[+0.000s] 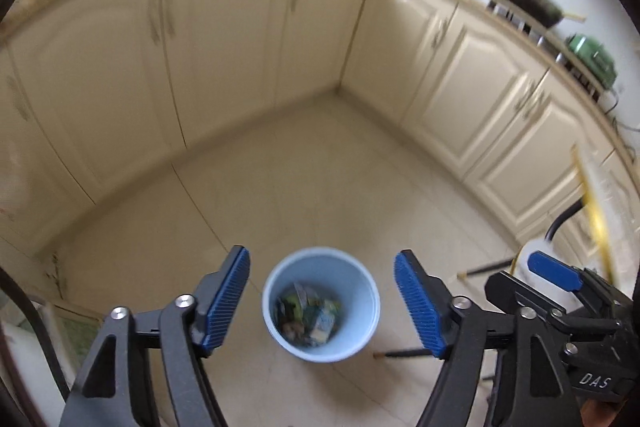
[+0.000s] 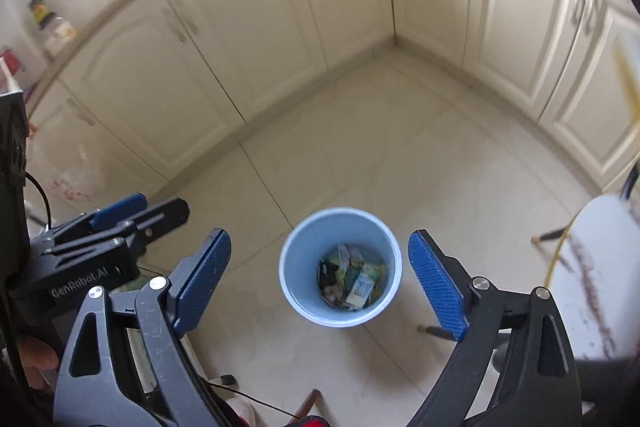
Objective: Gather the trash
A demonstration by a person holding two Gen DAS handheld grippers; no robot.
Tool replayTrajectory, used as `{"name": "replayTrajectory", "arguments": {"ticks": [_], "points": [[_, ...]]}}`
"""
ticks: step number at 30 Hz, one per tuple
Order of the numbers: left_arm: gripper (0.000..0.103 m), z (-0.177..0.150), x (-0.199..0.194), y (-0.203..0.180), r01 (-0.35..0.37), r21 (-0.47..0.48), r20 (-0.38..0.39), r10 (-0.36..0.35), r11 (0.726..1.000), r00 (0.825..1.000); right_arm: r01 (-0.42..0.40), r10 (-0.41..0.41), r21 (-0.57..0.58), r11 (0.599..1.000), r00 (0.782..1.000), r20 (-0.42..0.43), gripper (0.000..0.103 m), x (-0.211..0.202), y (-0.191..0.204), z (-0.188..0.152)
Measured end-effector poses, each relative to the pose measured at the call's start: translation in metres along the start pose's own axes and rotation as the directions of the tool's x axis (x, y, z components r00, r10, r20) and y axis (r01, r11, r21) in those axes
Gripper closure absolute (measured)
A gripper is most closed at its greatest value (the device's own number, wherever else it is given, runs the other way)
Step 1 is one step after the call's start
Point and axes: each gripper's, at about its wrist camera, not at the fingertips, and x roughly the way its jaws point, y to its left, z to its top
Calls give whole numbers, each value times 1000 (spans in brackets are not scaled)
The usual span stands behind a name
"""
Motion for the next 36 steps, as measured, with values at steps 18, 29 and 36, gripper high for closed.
{"name": "replayTrajectory", "arguments": {"ticks": [18,29,36], "points": [[1,-215,-317,-98,48,227,535,-166,973,829,173,-154,16,985,827,540,0,-360,45,-98],[1,-385,-421,-94,24,236,714,-190,971,673,327,-299,110,939,613,732,0,-519,89,-176],[1,-446,-425,-134,-25,264,733,-183,964,655,372,-325,132,919,524,787,0,-561,115,-197]]}}
